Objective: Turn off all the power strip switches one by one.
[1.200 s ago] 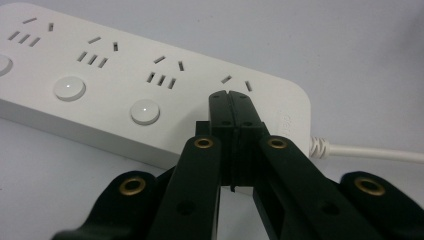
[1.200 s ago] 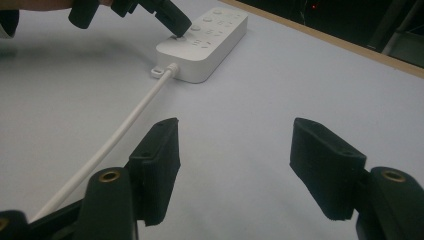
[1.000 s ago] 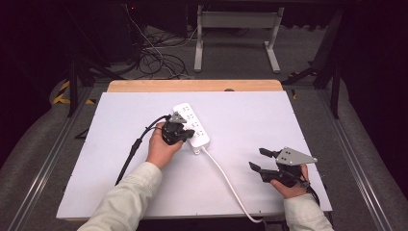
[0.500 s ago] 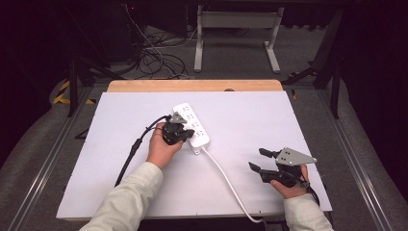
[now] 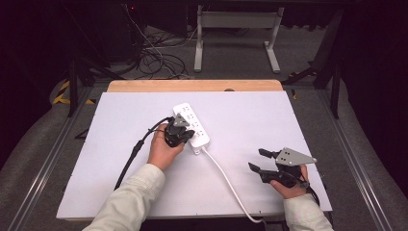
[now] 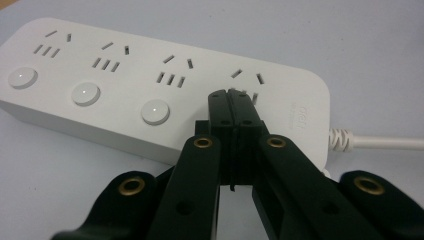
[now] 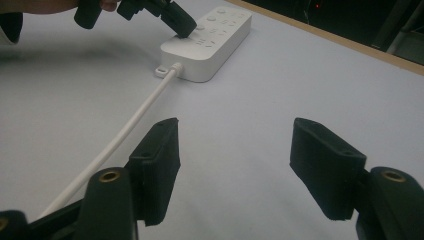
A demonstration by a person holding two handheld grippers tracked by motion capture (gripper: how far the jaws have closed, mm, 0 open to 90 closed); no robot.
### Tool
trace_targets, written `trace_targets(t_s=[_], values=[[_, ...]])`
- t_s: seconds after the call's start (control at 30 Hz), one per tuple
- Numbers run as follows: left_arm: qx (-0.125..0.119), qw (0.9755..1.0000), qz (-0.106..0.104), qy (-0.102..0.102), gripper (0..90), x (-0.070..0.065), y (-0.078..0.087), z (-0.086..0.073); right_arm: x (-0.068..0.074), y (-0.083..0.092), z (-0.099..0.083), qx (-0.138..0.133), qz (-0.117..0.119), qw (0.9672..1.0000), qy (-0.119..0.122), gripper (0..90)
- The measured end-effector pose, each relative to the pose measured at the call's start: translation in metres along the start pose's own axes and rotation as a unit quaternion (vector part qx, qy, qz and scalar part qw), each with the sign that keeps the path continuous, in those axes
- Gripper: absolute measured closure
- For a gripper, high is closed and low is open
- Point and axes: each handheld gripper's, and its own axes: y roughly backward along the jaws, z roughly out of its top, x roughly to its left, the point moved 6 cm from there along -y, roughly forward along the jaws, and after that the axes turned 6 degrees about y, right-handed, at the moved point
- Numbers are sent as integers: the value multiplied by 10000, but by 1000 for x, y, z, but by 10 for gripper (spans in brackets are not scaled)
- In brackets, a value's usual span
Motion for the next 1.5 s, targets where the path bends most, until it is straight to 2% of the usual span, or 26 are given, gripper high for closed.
trace_targets(t_s=[0.1, 0.23, 0.53, 0.63, 0.87, 1.07, 1.13, 1.17, 1.23, 1.27, 1.37, 1.47, 1.5], values=[[5, 10000, 52, 45, 900, -1, 0, 0, 0, 0, 0, 3, -3, 10000, -2, 374], [29, 9997, 204, -93, 900, -4, -1, 0, 0, 0, 0, 11, 2, 10000, 2, 374], [22, 9998, 222, 9, 900, -5, -1, 0, 0, 0, -1, 27, -3, 10000, -8, 374], [16, 9999, 73, 132, 900, -2, -1, 0, 0, 0, -1, 33, -1, 10000, -4, 374], [101, 9998, 145, -6, 900, -4, -2, 1, -1, -1, -1, 23, 6, 10000, -4, 374], [120, 9998, 171, -5, 900, -5, -3, 2, -1, 0, -1, 26, -3, 10000, 8, 375], [113, 9999, 123, -17, 900, -4, -2, 2, -1, 0, -1, 23, -5, 10000, -3, 375], [83, 9999, 110, -40, 900, -4, -1, 2, -1, 0, -1, 28, -15, 10000, -7, 375], [88, 9998, 151, 73, 900, -2, 3, 3, -1, 0, -2, 27, -16, 10000, -27, 375], [54, 9998, 55, 156, 900, -2, 4, 4, -2, 0, -2, 31, -9, 10000, -22, 375], [-152, 9997, -5, 208, 900, -2, 10, 10, -2, -1, -2, 20, -15, 10000, -34, 375], [-202, 9995, -57, 221, 900, -1, 15, 14, -2, -1, -2, 18, -17, 10000, -20, 375], [-299, 9992, -66, 238, 900, 1, 21, 18, -2, 0, -1, 15, -23, 10000, -25, 375]])
